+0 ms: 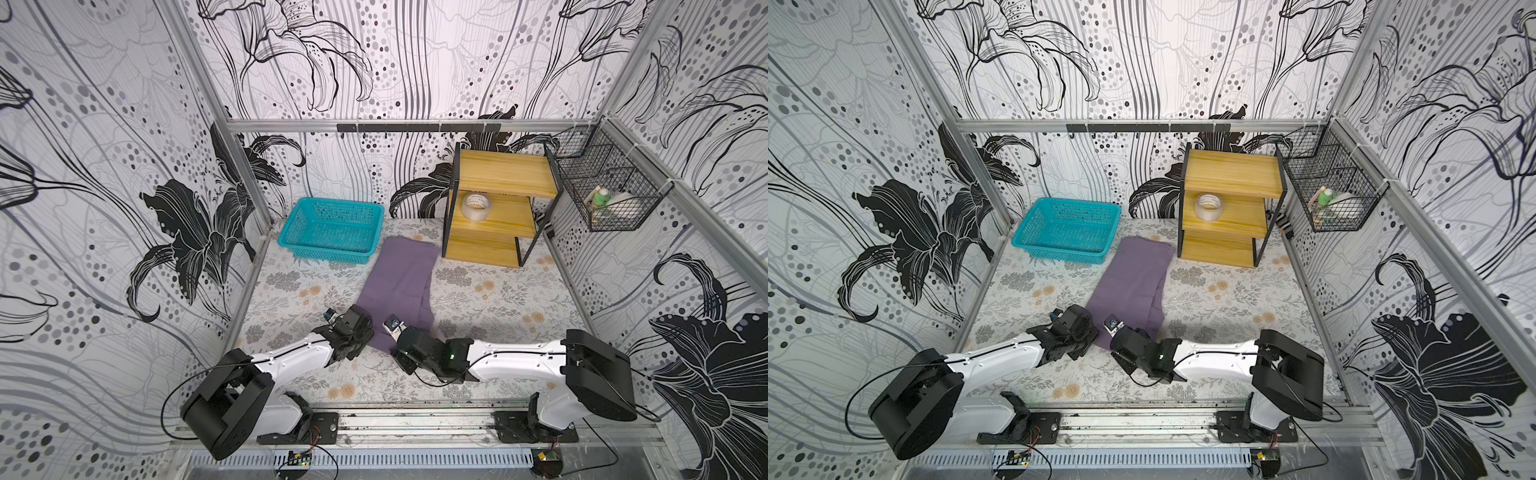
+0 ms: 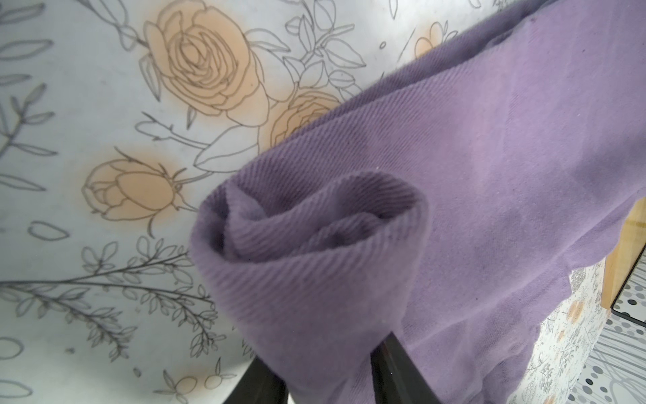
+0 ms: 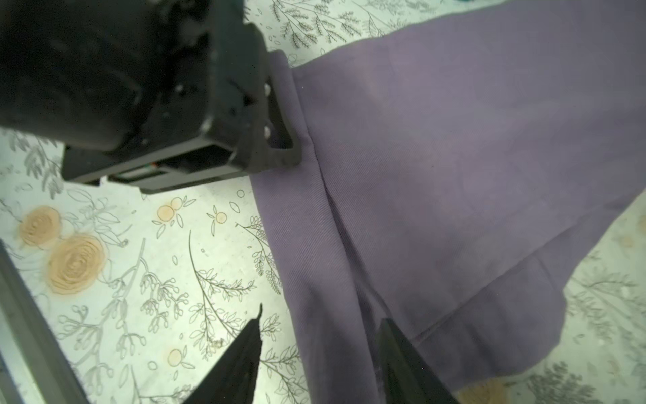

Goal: Roll up the long pants
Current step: Roll the long pant at the center of the board.

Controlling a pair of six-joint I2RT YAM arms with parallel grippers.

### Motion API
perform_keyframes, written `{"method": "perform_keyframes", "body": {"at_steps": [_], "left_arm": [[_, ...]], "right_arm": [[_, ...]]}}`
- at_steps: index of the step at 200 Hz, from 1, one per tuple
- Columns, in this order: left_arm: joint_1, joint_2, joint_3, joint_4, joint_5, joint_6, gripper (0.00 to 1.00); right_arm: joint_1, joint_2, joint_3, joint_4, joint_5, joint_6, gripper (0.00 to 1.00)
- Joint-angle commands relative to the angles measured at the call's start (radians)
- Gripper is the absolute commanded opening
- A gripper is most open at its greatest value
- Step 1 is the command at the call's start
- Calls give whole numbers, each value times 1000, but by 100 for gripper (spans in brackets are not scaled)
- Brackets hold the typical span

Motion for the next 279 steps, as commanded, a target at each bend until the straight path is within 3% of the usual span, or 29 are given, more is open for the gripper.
{"method": "perform_keyframes", "body": {"at_steps": [1, 23, 56, 108, 119, 142, 159, 168, 192, 219, 252, 279], "left_arm": [[13, 38, -52, -73, -17, 10, 42], [14, 37, -52, -82, -19, 7, 43], [19, 28, -55, -93, -22, 11, 43], [33, -23, -63, -107, -24, 5, 47], [36, -41, -64, -108, -26, 4, 47], [45, -78, -51, -136, -27, 8, 50], [46, -140, -41, -166, -46, -9, 55], [46, -188, -45, -166, -49, -21, 57], [42, -300, -55, -159, -34, -38, 65], [-5, -344, -77, -124, 22, -87, 75], [-166, -336, -127, -22, 0, -223, 83], [-178, -267, -142, 55, -2, -244, 85]], "right_arm": [[40, 33, -15, 34, 128, -120, 54], [40, 85, -11, 38, 92, -102, 48], [41, 180, 7, 33, 75, -97, 47], [37, 279, 53, -53, 188, -49, 49], [30, 295, 63, -77, 197, -29, 44], [12, 294, 62, -86, 153, 1, 20], [-17, 259, 47, -57, 42, 16, 10], [-46, 236, 38, -27, -115, 21, 8], [-129, 217, 35, 40, -453, 49, 5], [-210, 233, 43, 106, -727, 110, 5], [-306, 255, 6, 216, -965, 212, 5], [-352, 269, -32, 255, -1053, 249, 5]]}}
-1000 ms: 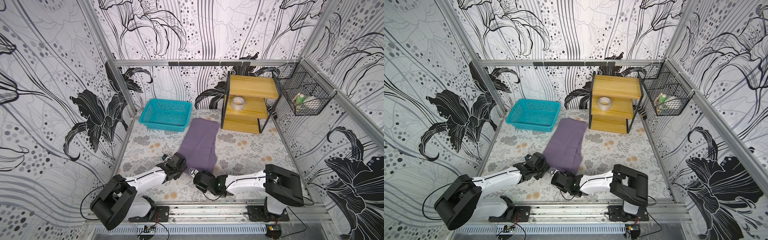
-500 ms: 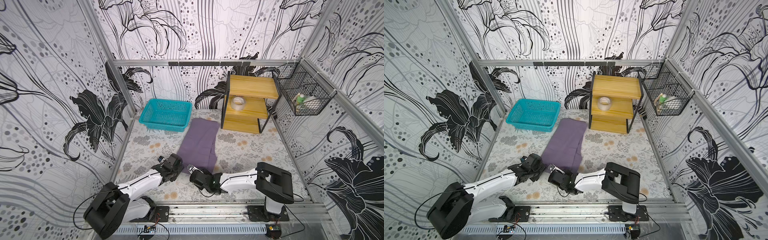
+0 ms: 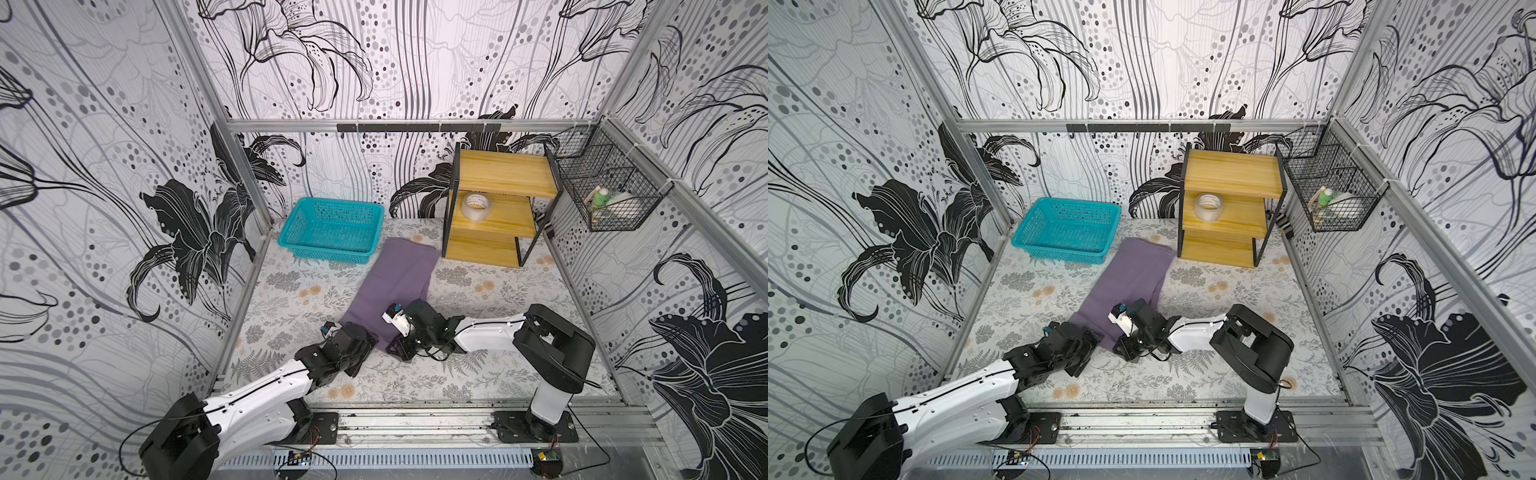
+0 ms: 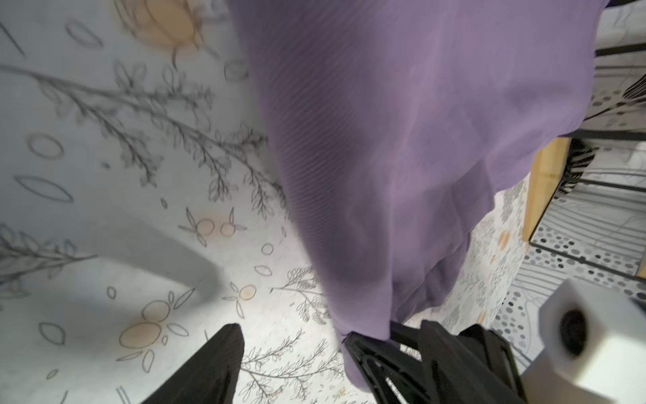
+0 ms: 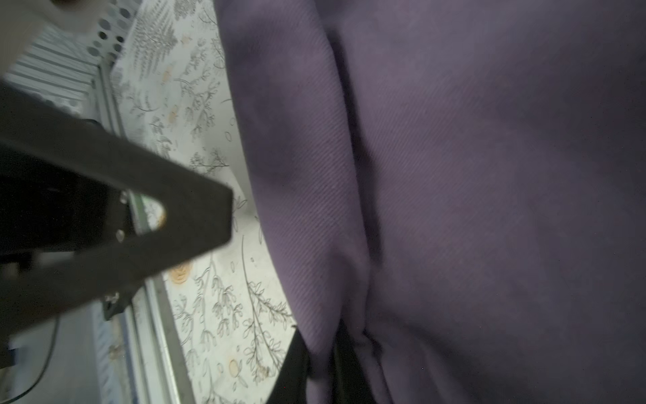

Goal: Roll up the long pants
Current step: Roll the long pant at the center of the board.

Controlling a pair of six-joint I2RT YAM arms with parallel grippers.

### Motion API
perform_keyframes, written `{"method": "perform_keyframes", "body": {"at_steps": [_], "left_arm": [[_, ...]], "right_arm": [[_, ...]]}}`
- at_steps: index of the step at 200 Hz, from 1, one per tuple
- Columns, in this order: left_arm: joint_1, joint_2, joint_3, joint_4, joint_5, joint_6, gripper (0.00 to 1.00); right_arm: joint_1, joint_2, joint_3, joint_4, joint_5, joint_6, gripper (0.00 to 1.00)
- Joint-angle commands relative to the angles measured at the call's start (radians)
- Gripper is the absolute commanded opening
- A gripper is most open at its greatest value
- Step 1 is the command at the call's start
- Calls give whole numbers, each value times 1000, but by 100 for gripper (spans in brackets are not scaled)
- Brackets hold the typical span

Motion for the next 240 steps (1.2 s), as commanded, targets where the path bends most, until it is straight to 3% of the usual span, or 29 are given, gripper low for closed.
{"method": "perform_keyframes", "body": {"at_steps": [1, 40, 69, 98, 105, 122, 135, 149, 165, 177, 201, 240], "left_arm": [[-4, 48, -15, 113, -15, -61, 85], [96, 129, 22, 182, -5, 27, 74], [160, 182, 48, 141, 14, 89, 50], [183, 181, 38, 114, 9, 97, 24], [182, 179, 37, 112, 12, 97, 19], [183, 186, 44, 88, 22, 100, 10], [183, 193, 46, 78, 27, 100, 7], [183, 196, 38, 91, 34, 96, 5], [182, 200, 19, 120, 47, 76, 4], [182, 203, 15, 129, 55, 71, 3], [182, 201, 20, 120, 55, 72, 3], [182, 200, 19, 116, 62, 61, 6]], "right_arm": [[-18, 35, -39, 35, -217, 68, 5], [-25, 18, -48, -34, -198, 37, 6], [-31, -2, -53, -77, -178, 18, 6], [-31, -30, -35, -167, -56, -13, 7], [-30, -50, -29, -173, -22, -13, 12], [5, -165, -8, -183, 118, -43, 44], [62, -246, 11, -195, 290, -109, 62], [142, -313, -24, -129, 446, -219, 64], [230, -371, -159, 83, 590, -347, 64], [260, -374, -232, 178, 640, -410, 78], [345, -326, -240, 193, 790, -520, 77], [429, -190, -189, 175, 921, -586, 73]]}}
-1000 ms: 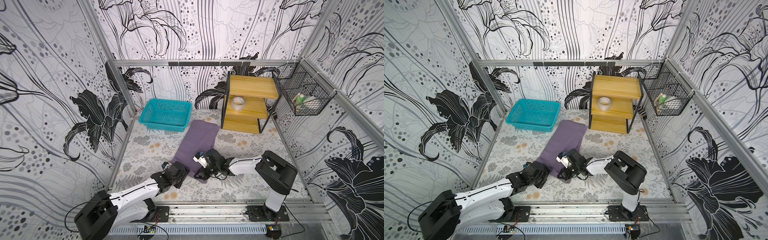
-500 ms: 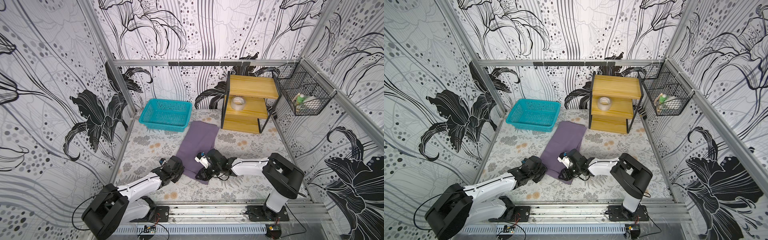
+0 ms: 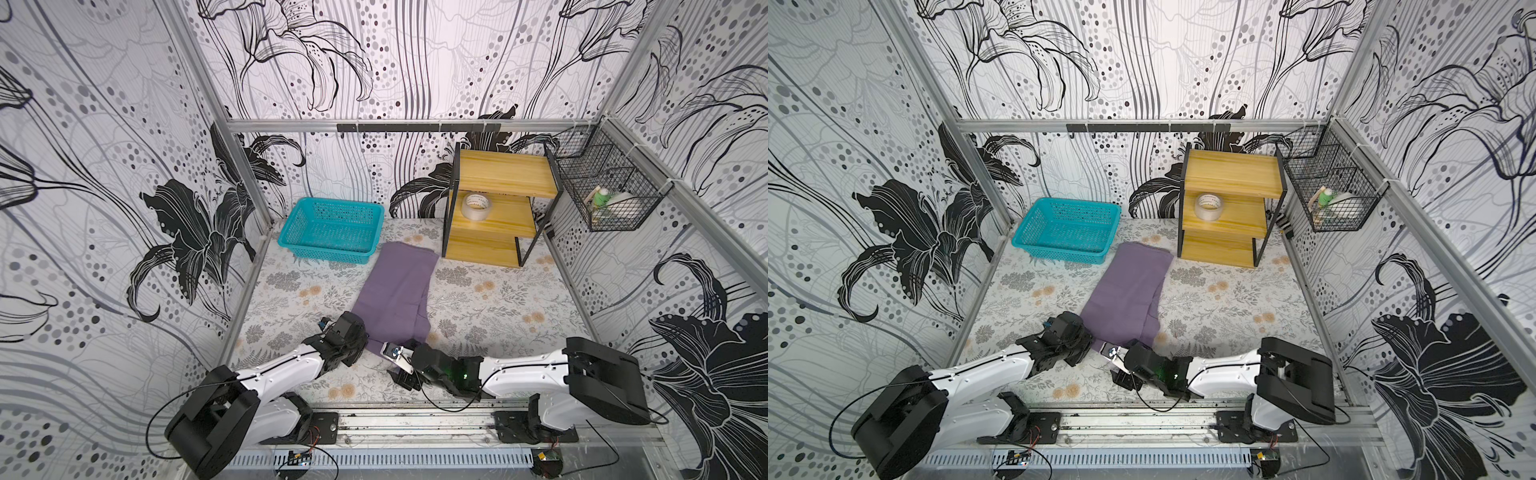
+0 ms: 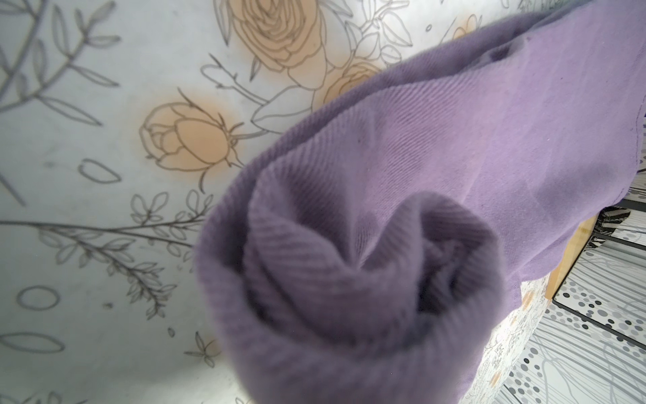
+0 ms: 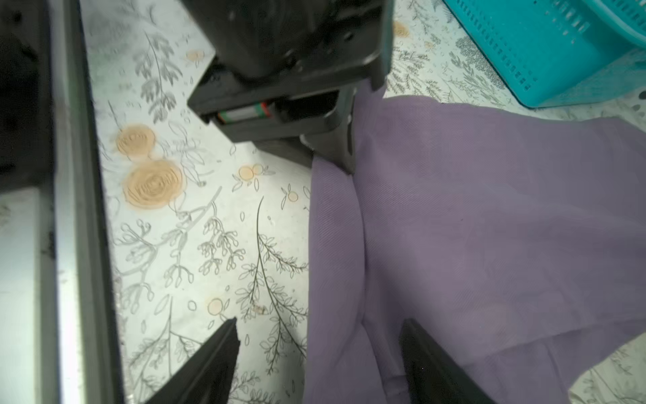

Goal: Roll up the long pants
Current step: Roll the long pant at the center of the board.

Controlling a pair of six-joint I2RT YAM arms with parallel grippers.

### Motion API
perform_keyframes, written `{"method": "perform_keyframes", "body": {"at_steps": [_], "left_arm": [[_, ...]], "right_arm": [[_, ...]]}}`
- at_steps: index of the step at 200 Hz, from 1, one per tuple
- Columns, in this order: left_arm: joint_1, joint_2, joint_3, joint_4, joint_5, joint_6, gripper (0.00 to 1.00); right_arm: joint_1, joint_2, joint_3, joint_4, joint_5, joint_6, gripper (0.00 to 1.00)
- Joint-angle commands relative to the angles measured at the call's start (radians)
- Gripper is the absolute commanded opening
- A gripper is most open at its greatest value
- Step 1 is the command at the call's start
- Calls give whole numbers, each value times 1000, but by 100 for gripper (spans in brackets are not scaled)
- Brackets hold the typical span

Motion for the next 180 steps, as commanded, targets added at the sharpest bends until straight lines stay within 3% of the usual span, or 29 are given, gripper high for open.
{"method": "perform_keyframes", "body": {"at_steps": [1, 62, 84, 100, 114, 153, 180], "left_arm": [[4, 5, -5, 6, 13, -12, 6], [5, -6, -6, -18, 14, -27, 8], [7, -28, -20, 0, 16, -43, 13], [9, -54, -13, -12, 7, -31, 23], [12, -87, 5, -34, -16, -5, 36], [13, -208, 26, -53, -48, 92, 80], [12, -268, 26, -92, -43, 120, 90]], "right_arm": [[36, 76, 46, 29, 174, -95, 73], [52, 245, 94, 16, 342, -26, 56], [50, 237, 74, 35, 338, 13, 32], [38, 217, 84, -10, 287, 63, 16], [2, 195, 112, -92, 196, 131, 7], [-187, 122, 142, -150, -373, 261, 2], [-312, 135, 186, -167, -689, 323, 3]]}}
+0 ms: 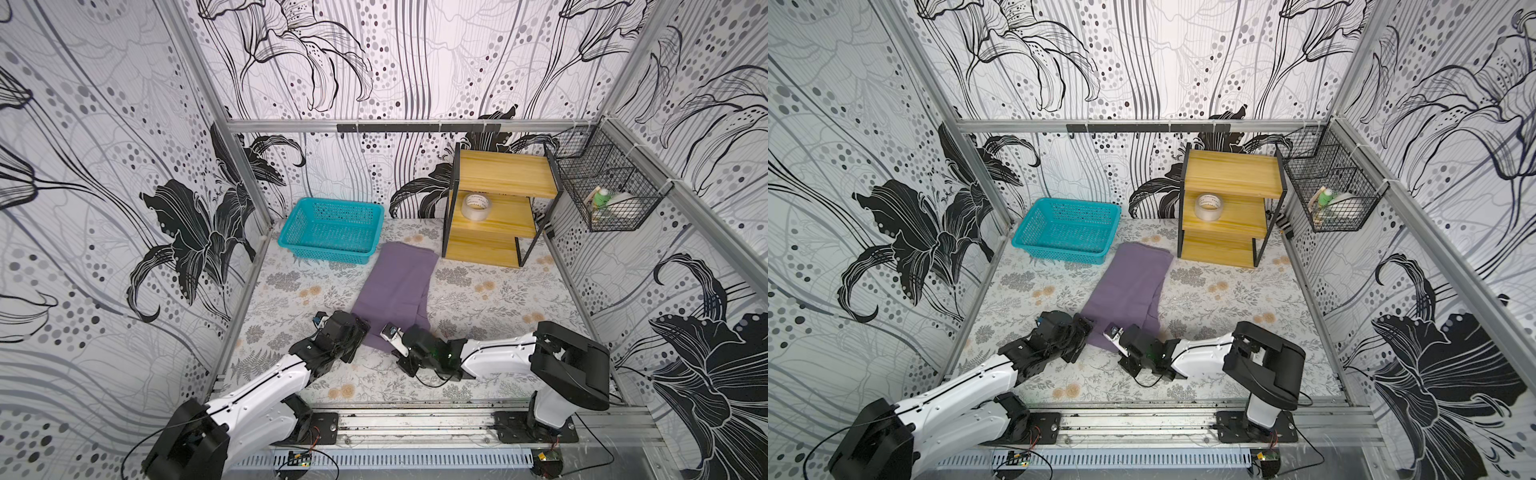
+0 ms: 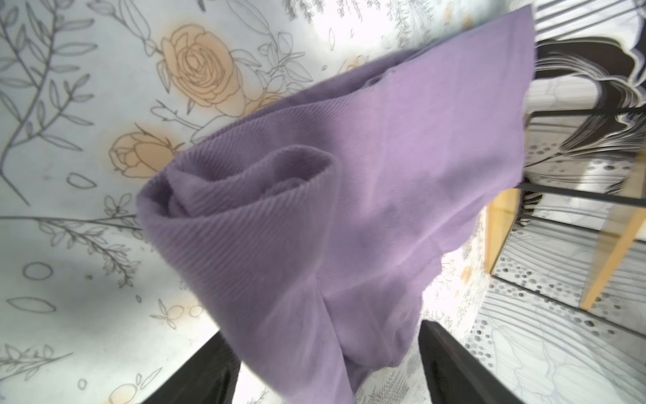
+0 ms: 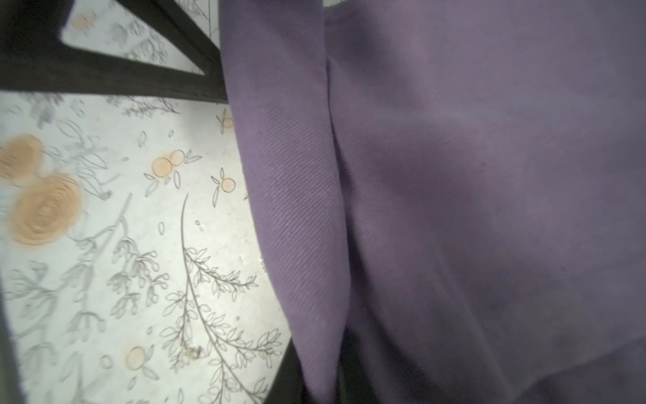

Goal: Roll up the long pants
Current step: Roll the long pant at the center of the board.

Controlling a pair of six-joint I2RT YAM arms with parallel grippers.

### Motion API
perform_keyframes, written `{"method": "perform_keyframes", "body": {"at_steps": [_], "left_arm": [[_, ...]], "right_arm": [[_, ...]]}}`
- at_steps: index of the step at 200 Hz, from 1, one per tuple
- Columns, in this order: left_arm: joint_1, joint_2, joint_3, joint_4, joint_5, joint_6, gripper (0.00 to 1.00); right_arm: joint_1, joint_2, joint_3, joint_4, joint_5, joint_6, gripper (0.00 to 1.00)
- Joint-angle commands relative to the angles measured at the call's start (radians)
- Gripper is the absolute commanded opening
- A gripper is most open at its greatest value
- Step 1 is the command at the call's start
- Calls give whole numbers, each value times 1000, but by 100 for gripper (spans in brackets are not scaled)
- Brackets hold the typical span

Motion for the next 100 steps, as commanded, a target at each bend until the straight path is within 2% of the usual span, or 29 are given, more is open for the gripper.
{"method": "perform_keyframes", "body": {"at_steps": [1, 45, 70, 100], "left_arm": [[2, -47, 19, -28, -16, 57, 90], [-17, -99, -82, 78, 67, 6, 91], [-44, -77, -89, 93, 64, 1, 91], [-63, -21, -91, 151, 70, 4, 90]], "right_arm": [[-85, -8, 53, -48, -391, 110, 3], [-223, 109, 80, 29, -658, 274, 3], [-255, 139, 93, 48, -733, 335, 4], [-287, 153, 87, 42, -766, 396, 4]]}}
